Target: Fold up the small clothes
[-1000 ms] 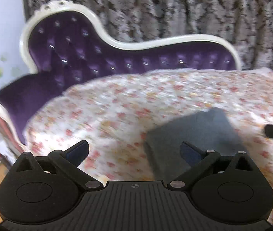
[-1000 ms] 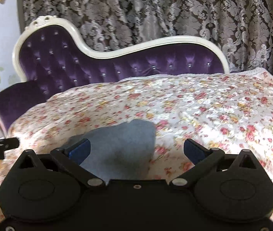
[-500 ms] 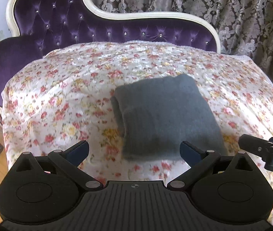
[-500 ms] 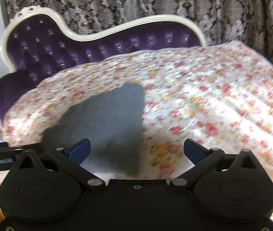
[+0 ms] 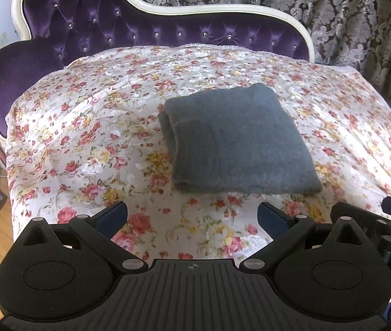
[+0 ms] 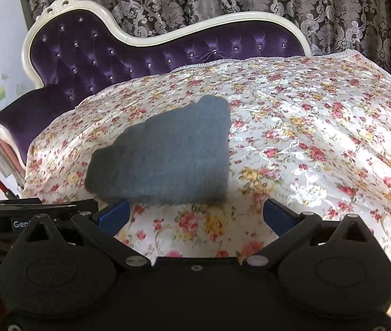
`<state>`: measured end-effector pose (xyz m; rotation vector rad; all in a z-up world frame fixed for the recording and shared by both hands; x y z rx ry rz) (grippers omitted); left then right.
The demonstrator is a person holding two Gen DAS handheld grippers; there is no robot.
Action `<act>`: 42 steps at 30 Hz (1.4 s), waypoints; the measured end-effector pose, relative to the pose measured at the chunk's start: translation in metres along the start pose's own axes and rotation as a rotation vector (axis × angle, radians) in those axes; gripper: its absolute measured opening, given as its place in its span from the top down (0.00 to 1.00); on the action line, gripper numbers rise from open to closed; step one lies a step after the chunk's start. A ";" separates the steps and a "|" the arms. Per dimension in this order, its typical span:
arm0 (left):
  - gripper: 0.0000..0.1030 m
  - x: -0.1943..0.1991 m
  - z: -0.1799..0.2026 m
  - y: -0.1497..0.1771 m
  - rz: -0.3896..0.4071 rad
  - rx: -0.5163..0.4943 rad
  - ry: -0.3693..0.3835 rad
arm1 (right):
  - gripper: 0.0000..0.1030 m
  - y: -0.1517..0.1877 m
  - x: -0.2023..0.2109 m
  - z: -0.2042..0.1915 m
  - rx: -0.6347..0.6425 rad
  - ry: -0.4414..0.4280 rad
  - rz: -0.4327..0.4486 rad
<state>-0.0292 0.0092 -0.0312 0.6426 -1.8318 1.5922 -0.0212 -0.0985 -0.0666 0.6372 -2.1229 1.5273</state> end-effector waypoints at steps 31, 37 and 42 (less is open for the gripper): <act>0.01 0.000 -0.001 0.014 -0.045 0.037 0.020 | 0.01 0.007 0.006 -0.009 0.040 0.005 0.001; 0.01 -0.003 -0.001 0.014 -0.057 0.044 0.024 | 0.01 0.008 0.002 -0.010 0.035 -0.003 -0.013; 0.01 -0.007 -0.001 0.015 -0.067 0.044 0.028 | 0.01 0.007 -0.001 -0.009 0.028 -0.008 -0.025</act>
Point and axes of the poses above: each gripper's, at about its wrist camera, not at the fingertips, and x roughly against the way its jaws point, z to its right, y to its underside, the point moved 5 cm from there along -x, roughly the way its jaws point, and after that the axes turned 9 degrees about -x, right-handed, at the moved point
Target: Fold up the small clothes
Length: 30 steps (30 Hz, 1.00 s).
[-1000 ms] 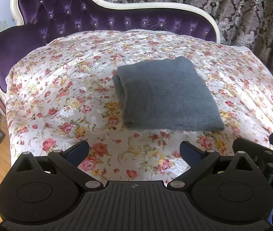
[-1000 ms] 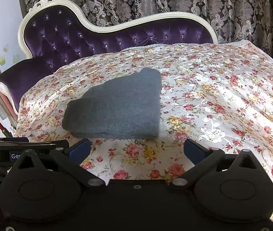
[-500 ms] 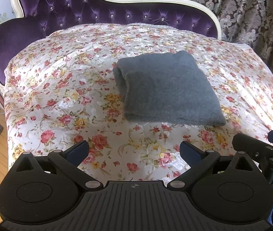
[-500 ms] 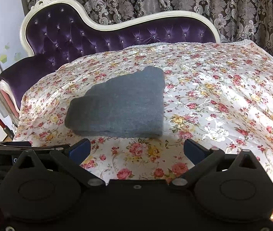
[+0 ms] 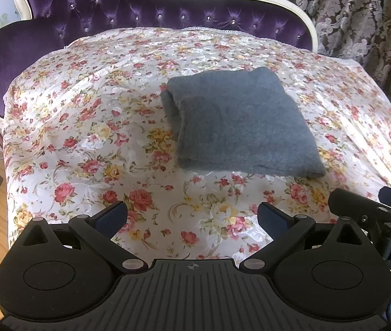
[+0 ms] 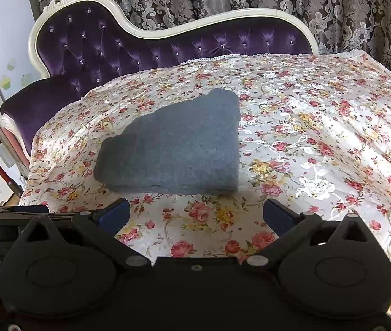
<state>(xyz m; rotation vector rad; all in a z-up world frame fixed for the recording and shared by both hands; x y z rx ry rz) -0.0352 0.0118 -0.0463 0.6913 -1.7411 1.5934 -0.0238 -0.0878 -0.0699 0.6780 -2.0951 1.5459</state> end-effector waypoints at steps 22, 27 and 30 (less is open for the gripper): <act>0.01 -0.008 -0.002 -0.004 -0.024 -0.003 0.010 | 0.01 -0.004 -0.010 0.000 -0.018 -0.010 -0.032; 0.01 -0.012 -0.002 -0.006 -0.031 -0.001 0.011 | 0.01 -0.005 -0.012 0.001 -0.026 -0.010 -0.036; 0.01 -0.012 -0.003 -0.007 -0.028 0.001 0.010 | 0.01 -0.005 -0.014 0.002 -0.030 -0.013 -0.040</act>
Point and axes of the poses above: each gripper's, at about its wrist camera, not at the fingertips, and x roughly against the way its jaws point, z to its right, y to its underside, the point moved 5 cm from there along -x, roughly the way its jaws point, and after that the axes turned 9 degrees about -x, right-handed, at the moved point
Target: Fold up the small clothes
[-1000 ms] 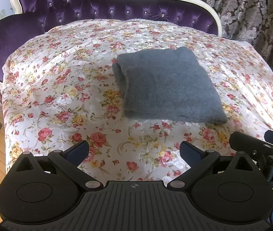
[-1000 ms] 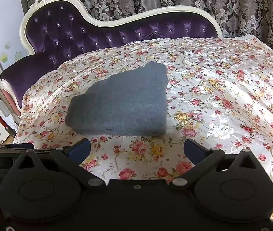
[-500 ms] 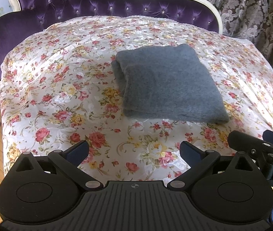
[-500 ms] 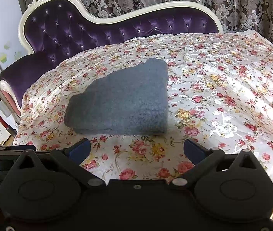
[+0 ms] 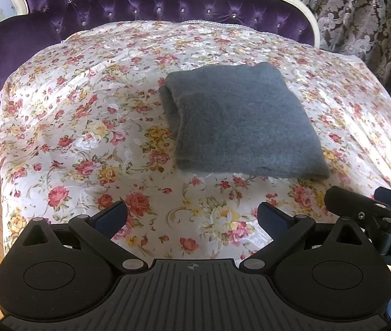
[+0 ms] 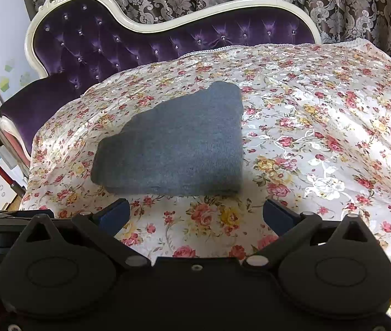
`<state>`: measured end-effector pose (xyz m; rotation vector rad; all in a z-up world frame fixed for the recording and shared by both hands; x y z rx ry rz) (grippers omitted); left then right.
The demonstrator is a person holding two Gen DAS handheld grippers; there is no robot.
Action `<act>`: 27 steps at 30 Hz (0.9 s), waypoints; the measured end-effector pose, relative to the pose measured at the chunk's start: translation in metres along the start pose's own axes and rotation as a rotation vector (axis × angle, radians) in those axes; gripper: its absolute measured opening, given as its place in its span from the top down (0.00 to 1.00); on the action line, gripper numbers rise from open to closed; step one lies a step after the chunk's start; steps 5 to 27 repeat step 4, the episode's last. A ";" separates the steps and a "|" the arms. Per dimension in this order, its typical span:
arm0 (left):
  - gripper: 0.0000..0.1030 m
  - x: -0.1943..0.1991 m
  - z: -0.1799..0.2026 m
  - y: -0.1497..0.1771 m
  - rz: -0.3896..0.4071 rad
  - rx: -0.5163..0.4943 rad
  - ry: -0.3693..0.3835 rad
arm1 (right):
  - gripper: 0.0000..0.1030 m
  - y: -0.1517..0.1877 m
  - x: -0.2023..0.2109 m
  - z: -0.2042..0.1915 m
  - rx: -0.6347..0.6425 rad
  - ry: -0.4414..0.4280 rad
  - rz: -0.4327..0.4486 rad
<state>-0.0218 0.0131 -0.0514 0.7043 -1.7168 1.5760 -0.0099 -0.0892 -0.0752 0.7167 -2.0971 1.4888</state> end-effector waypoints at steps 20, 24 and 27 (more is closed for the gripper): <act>0.01 -0.002 -0.001 0.000 -0.010 0.001 0.011 | 0.01 -0.001 -0.002 0.001 -0.003 0.000 -0.006; 0.01 -0.002 -0.001 0.000 -0.010 0.001 0.011 | 0.01 -0.001 -0.002 0.001 -0.003 0.000 -0.006; 0.01 -0.002 -0.001 0.000 -0.010 0.001 0.011 | 0.01 -0.001 -0.002 0.001 -0.003 0.000 -0.006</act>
Point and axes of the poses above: each gripper's, at about its wrist camera, not at the fingertips, and x roughly against the way its jaws point, z to its right, y to its underside, the point moved 5 cm from there along -x, roughly the way its jaws point, and after that the axes turned 9 degrees about -x, right-handed, at the moved point
